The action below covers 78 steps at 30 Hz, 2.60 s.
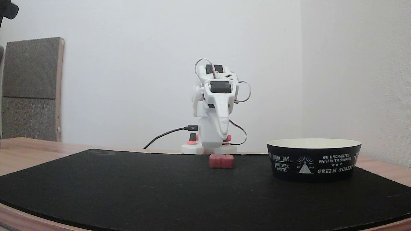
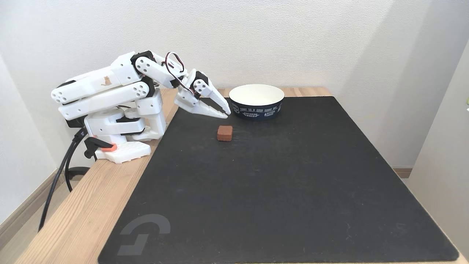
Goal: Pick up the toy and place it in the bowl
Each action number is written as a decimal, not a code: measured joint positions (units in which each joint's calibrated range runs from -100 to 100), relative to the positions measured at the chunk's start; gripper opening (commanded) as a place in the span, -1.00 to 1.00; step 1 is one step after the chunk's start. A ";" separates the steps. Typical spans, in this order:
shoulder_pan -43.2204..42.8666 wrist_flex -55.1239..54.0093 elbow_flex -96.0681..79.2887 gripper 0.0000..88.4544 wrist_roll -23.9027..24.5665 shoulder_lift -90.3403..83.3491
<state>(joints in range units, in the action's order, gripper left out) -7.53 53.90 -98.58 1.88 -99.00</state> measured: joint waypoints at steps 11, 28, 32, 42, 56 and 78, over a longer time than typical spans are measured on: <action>5.16 0.00 -0.19 -0.93 -3.91 0.00; 4.58 0.00 -0.19 -0.93 -4.07 0.00; 4.58 0.00 -0.19 -0.93 -4.07 0.00; 4.58 0.00 -0.19 -0.93 -4.07 0.00; 4.58 0.00 -0.19 -0.24 -4.32 0.00; 3.91 8.95 28.06 -0.23 -0.31 45.21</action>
<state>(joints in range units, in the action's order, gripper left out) -3.62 62.85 -70.52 1.57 -53.79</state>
